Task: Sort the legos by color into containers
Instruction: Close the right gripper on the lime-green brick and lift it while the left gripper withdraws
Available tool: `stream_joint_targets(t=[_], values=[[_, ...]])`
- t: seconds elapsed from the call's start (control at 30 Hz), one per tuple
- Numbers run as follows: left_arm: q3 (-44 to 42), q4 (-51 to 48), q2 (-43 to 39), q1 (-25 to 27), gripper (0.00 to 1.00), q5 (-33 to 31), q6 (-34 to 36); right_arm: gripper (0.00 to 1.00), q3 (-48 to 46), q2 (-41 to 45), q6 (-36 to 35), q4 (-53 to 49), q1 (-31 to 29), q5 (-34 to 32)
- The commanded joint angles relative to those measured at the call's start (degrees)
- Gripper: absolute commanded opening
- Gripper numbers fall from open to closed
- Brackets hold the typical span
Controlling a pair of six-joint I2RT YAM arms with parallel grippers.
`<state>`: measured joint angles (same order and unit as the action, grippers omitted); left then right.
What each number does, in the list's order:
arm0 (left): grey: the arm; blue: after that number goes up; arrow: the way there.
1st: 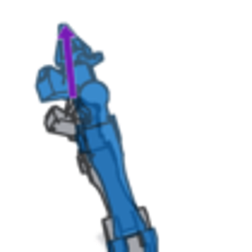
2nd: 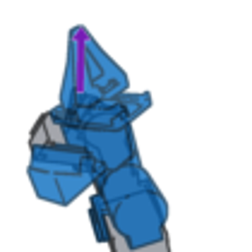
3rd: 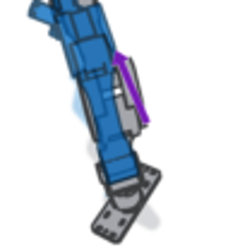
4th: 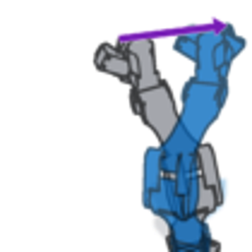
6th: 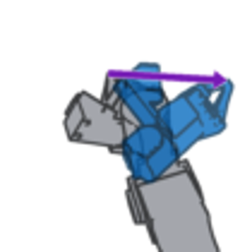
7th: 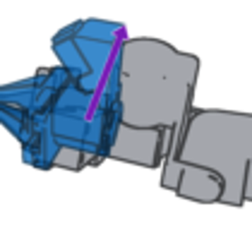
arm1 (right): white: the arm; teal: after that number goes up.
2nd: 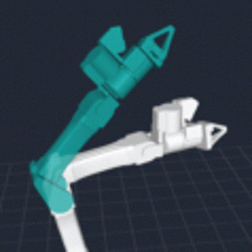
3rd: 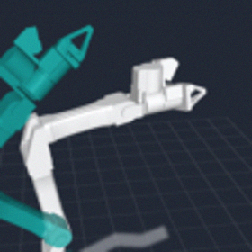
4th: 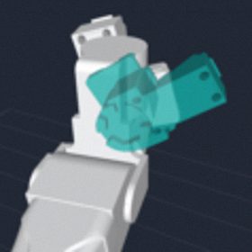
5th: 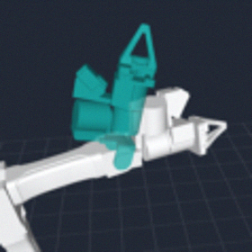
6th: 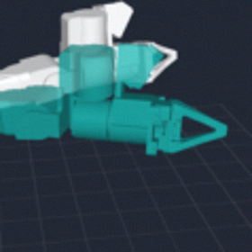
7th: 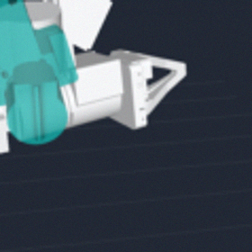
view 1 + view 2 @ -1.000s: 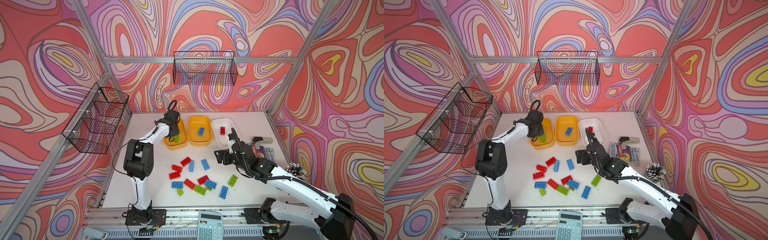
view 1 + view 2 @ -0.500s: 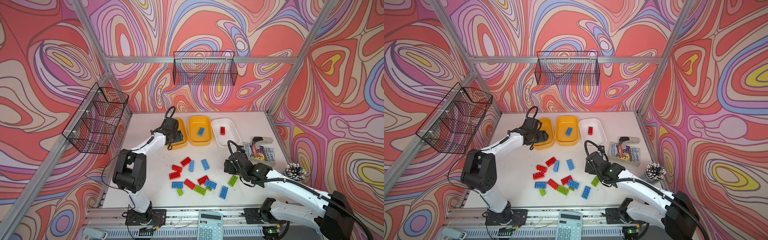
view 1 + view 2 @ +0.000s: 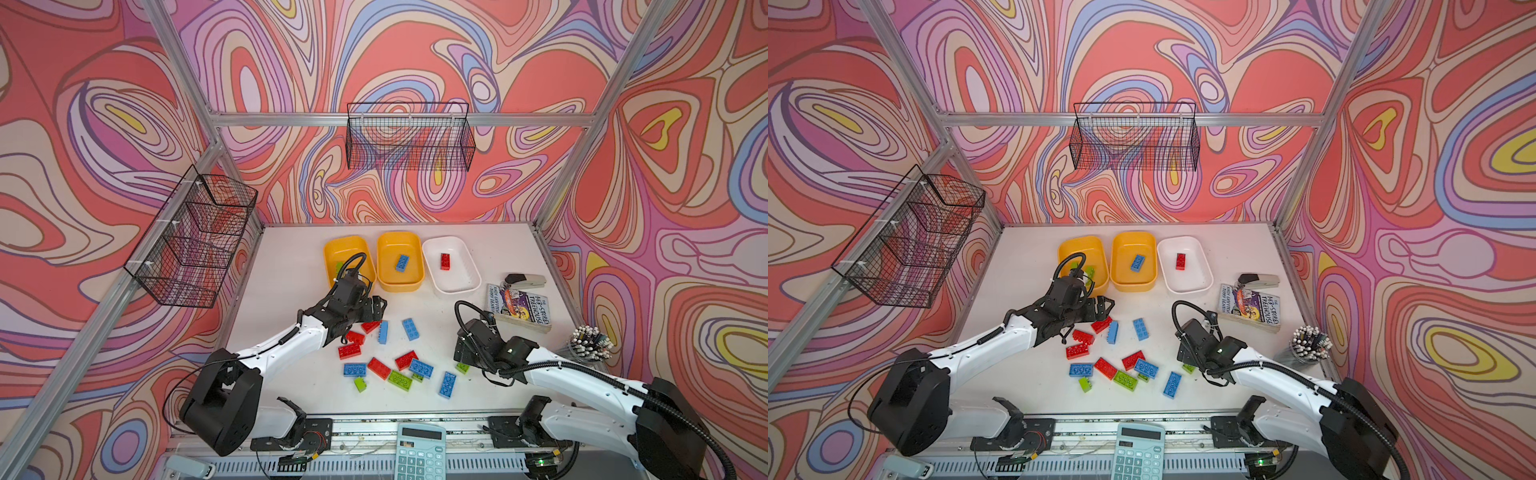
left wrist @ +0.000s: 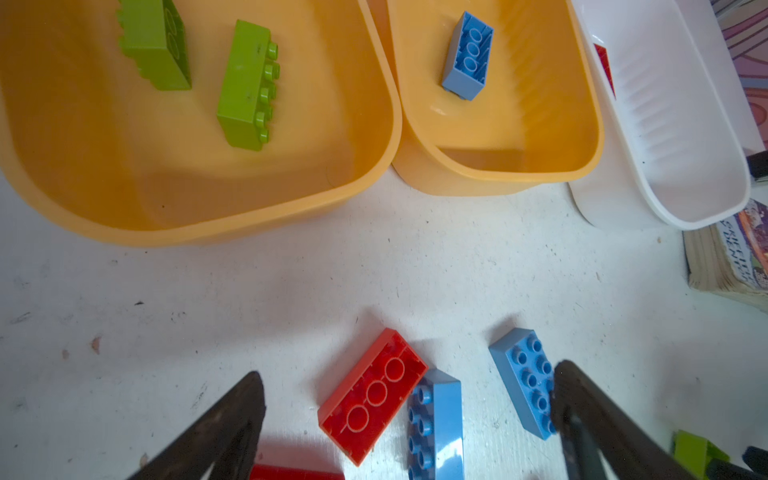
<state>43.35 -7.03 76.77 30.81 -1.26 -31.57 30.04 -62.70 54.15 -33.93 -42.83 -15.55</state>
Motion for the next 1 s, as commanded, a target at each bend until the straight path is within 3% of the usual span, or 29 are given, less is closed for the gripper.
stream_joint_targets(t=[0.0, 0.47, 0.73, 0.97], values=[[-1.28, 2.42, -2.91, 0.22, 0.94, 0.59, -0.83, 0.84, 0.33, -0.32, 2.23, -0.93, -0.28, 0.61], [-4.18, -0.43, -9.75, 0.22, 0.95, -0.98, 0.46, 0.6, -1.6, -2.61, 3.66, 1.24, -1.38, 5.05], [-6.17, -2.3, -13.23, 0.22, 0.95, -2.85, 0.93, 0.34, -0.77, -6.77, 3.24, 2.65, -1.72, 5.94], [-7.38, -5.28, -17.33, 0.26, 0.95, -5.49, 0.82, 0.31, 6.19, -6.65, 0.16, 0.23, -1.73, 2.29]])
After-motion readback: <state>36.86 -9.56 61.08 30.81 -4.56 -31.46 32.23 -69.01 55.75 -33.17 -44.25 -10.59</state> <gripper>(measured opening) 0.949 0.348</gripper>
